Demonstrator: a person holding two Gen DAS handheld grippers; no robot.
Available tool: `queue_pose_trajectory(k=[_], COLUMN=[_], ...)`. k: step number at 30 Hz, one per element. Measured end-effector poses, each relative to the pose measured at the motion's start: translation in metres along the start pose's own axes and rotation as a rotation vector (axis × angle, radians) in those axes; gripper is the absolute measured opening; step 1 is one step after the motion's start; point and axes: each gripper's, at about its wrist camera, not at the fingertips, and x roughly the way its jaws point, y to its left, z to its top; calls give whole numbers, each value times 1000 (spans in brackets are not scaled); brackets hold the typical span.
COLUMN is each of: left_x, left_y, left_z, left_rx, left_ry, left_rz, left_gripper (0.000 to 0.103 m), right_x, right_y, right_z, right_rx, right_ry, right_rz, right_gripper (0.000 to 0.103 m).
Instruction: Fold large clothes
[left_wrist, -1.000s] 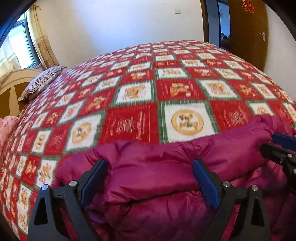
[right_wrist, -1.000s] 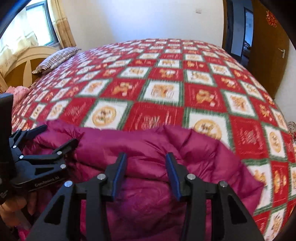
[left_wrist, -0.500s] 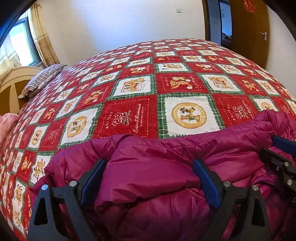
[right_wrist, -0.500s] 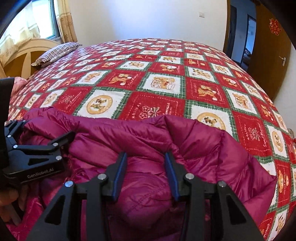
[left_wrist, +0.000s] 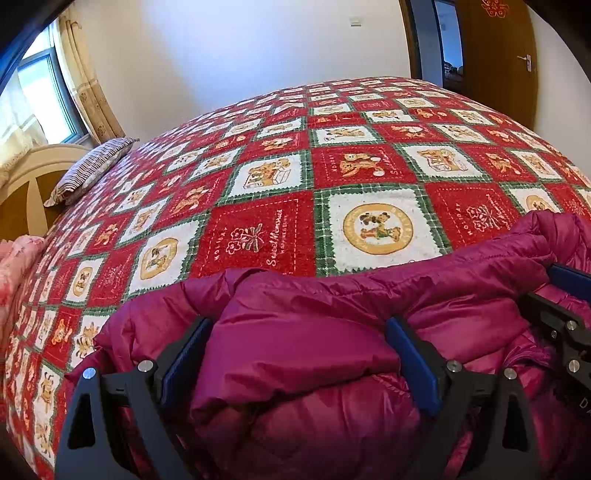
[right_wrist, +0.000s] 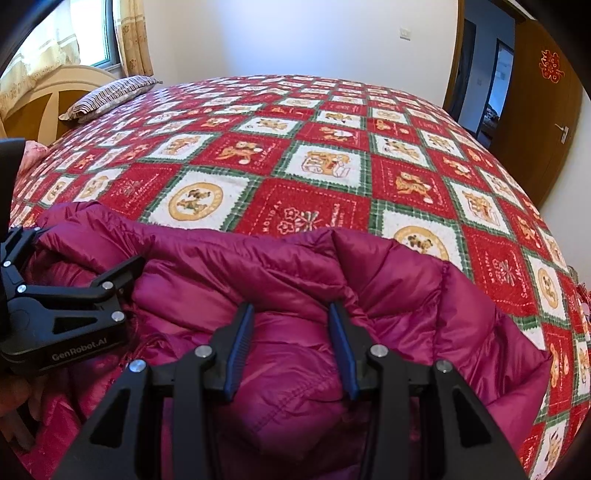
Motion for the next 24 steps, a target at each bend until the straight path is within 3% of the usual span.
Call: queue_pose_trajectory(k=[24], left_x=[0], left_y=[-5], left_z=[-1], left_rx=[17], left_ry=[-4], left_rz=[23], left_gripper=[95], right_x=[3], right_y=[8], right_z=[1], right_rx=[-33], right_ry=[3], right_rz=[-42], right_gripper=[45])
